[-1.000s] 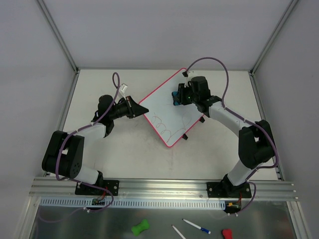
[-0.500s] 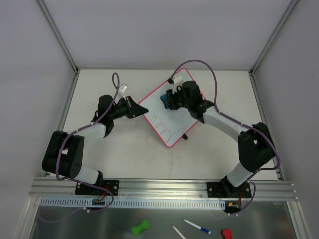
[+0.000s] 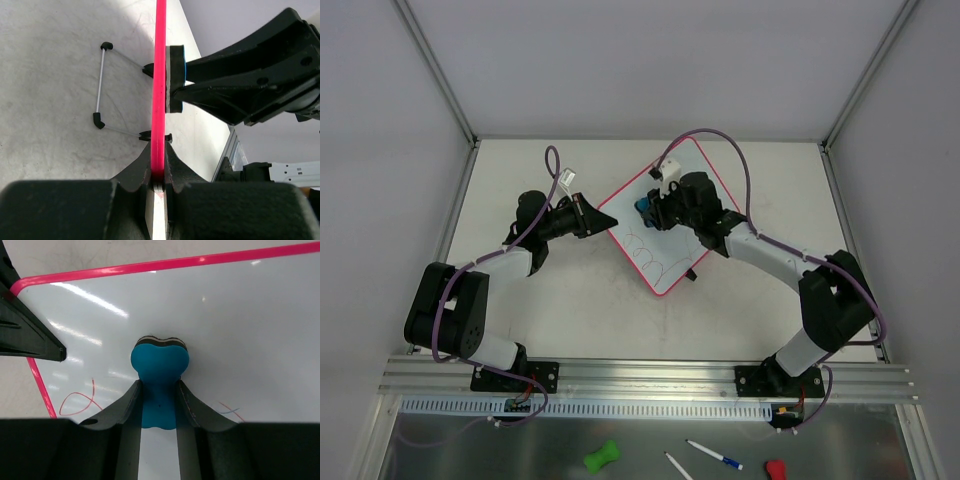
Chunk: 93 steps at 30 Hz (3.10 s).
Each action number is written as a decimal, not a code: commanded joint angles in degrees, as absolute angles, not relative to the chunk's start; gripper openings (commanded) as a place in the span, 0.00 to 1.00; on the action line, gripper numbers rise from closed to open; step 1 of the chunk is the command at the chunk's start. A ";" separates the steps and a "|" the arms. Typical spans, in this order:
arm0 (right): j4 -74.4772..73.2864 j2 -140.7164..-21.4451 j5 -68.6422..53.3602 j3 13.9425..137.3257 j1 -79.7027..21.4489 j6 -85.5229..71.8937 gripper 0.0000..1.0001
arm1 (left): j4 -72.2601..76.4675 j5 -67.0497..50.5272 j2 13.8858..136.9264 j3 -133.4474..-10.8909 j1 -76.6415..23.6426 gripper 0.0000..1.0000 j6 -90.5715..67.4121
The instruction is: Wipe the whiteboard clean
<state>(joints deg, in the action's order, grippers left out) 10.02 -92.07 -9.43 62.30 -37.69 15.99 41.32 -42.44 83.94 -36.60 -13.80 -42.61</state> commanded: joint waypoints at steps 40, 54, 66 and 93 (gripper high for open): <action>9.58 -89.65 -13.54 57.92 -38.22 13.61 0.00 | 44.30 -45.44 84.02 -36.39 -14.85 0.00 -39.73; 2.38 -89.56 -4.05 57.57 -55.54 27.50 0.00 | 44.38 -45.18 84.37 -36.39 -14.85 0.00 -40.17; 3.86 -81.23 -7.47 56.78 -54.24 23.21 0.00 | 44.21 -45.09 84.46 -36.47 -14.85 0.00 -40.17; 3.87 -86.92 8.88 57.74 -47.55 17.49 0.00 | 43.86 -44.91 84.55 -36.56 -14.85 0.00 -40.17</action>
<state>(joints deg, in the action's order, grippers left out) 2.37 -85.97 5.65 55.92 -46.17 15.57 42.61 -43.00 84.23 -36.60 -13.89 -42.65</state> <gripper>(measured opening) 0.305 0.049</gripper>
